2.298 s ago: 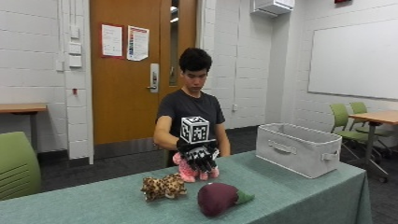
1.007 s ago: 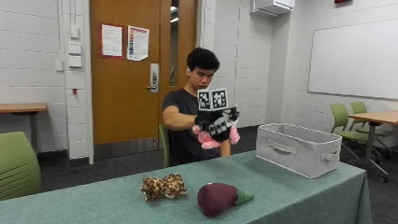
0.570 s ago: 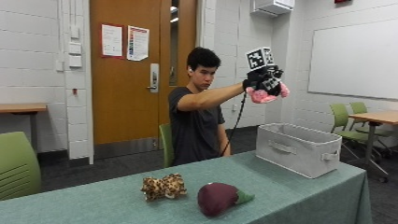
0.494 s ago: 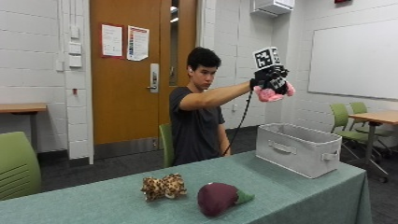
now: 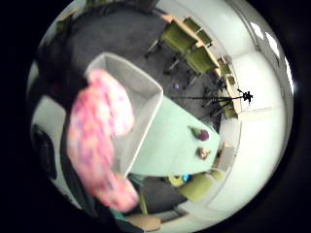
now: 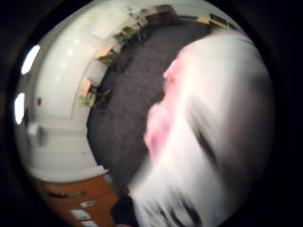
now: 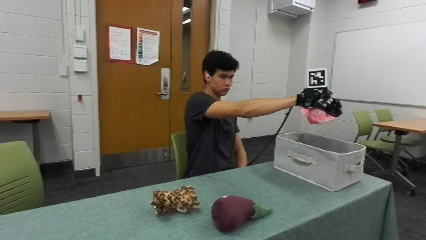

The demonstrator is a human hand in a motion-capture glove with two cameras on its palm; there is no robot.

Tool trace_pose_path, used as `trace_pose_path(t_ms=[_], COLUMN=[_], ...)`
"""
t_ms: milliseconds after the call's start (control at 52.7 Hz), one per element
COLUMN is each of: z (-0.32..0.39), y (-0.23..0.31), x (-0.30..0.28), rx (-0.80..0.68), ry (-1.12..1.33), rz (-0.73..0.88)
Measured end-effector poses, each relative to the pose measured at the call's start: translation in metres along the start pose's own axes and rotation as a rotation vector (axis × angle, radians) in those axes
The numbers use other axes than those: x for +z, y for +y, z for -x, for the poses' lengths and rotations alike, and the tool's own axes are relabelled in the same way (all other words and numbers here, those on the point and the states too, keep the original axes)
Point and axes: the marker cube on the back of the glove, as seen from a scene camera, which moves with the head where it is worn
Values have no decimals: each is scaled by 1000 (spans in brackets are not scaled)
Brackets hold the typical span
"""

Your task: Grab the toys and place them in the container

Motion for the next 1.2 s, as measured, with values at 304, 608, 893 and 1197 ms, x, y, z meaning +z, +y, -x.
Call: trace_pose_path(t_ms=[304,608,893,1197], z=[-34,-145,-340,-478], y=[7,50,107,154], x=[11,-20,2,89], rx=[60,43,308,438], ry=[60,45,121,143], rz=[138,60,11,71])
